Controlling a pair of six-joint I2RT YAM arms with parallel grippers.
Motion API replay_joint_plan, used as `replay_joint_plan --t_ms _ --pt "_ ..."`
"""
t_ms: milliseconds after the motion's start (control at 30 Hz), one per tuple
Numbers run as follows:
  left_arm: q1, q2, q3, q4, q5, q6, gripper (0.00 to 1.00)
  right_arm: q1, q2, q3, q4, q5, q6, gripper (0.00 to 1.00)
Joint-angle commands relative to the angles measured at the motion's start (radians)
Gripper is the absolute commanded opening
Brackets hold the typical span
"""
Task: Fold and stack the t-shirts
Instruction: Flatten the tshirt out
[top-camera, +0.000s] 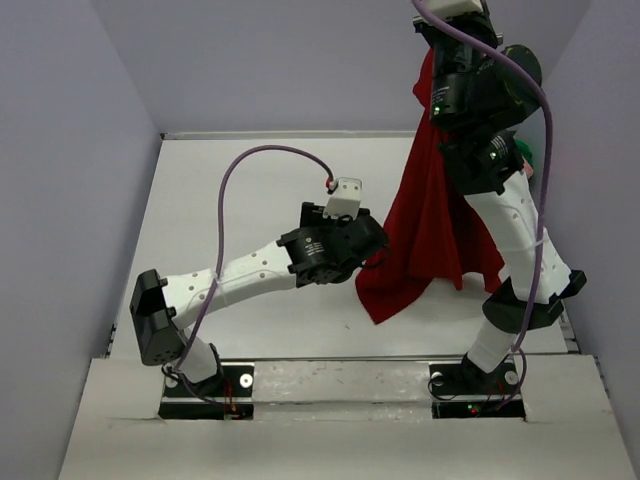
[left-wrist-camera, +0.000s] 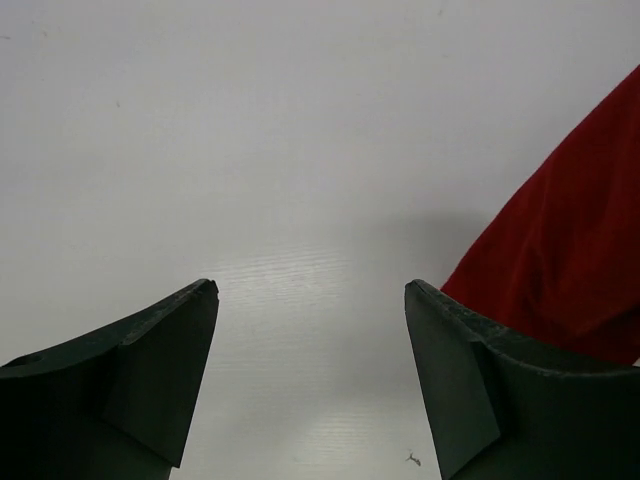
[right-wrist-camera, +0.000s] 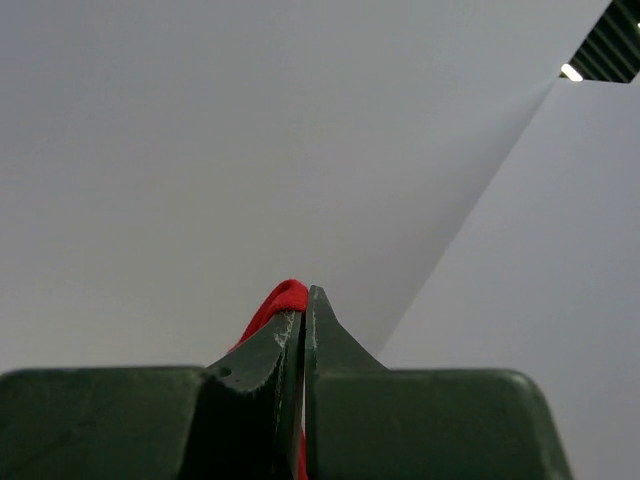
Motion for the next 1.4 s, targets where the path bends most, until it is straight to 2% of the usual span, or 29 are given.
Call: replay_joint_plan --t_ms 0,67,200,400,533,633,733,767,900,1000,1267,1367 --pt "0.025 -0.127 0.033 -0.012 -0.113 -0.050 0.88 -0.006 0.042 0.060 -0.025 -0.047 0.073 0.00" --pt "0.031 -0.141 0.022 -0.030 -0.125 -0.059 0.88 -0.006 0.062 0.083 -0.060 -0.046 0.085 0.00" --pt "0.048 -0.167 0.002 -0.089 -0.171 -0.102 0.88 0.069 0.082 0.128 -0.046 -0.058 0.067 0.00" --pt "0.057 -0.207 -0.033 -0.037 -0.169 -0.106 0.88 0.152 0.094 0.185 -0.040 -0.073 0.070 0.00" --pt "0.057 -0.175 -0.007 -0.052 -0.159 -0.100 0.88 0.161 0.073 0.134 0.050 -0.030 -0.036 0.00" --pt "0.055 -0.158 0.013 -0.080 -0.162 -0.119 0.88 0.097 0.031 0.073 0.087 0.007 -0.062 0.00" --pt "0.052 -0.161 0.024 -0.078 -0.165 -0.111 0.88 -0.061 -0.042 -0.028 0.086 0.022 -0.022 0.00" --pt "0.051 -0.164 0.027 -0.072 -0.165 -0.103 0.88 -0.157 -0.068 -0.062 0.086 0.019 0.011 0.00" --pt "0.046 -0.173 0.028 -0.047 -0.154 -0.065 0.88 -0.349 -0.223 -0.224 0.060 -0.077 0.141 0.00" --pt "0.045 -0.167 0.037 -0.047 -0.154 -0.053 0.88 -0.376 -0.288 -0.238 0.049 -0.093 0.162 0.00" --pt "0.038 -0.190 0.012 -0.035 -0.156 -0.040 0.88 -0.376 -0.288 -0.197 -0.067 -0.122 0.251 0.00" --pt "0.038 -0.207 -0.016 -0.023 -0.153 -0.045 0.88 -0.304 -0.250 -0.157 -0.101 -0.124 0.251 0.00"
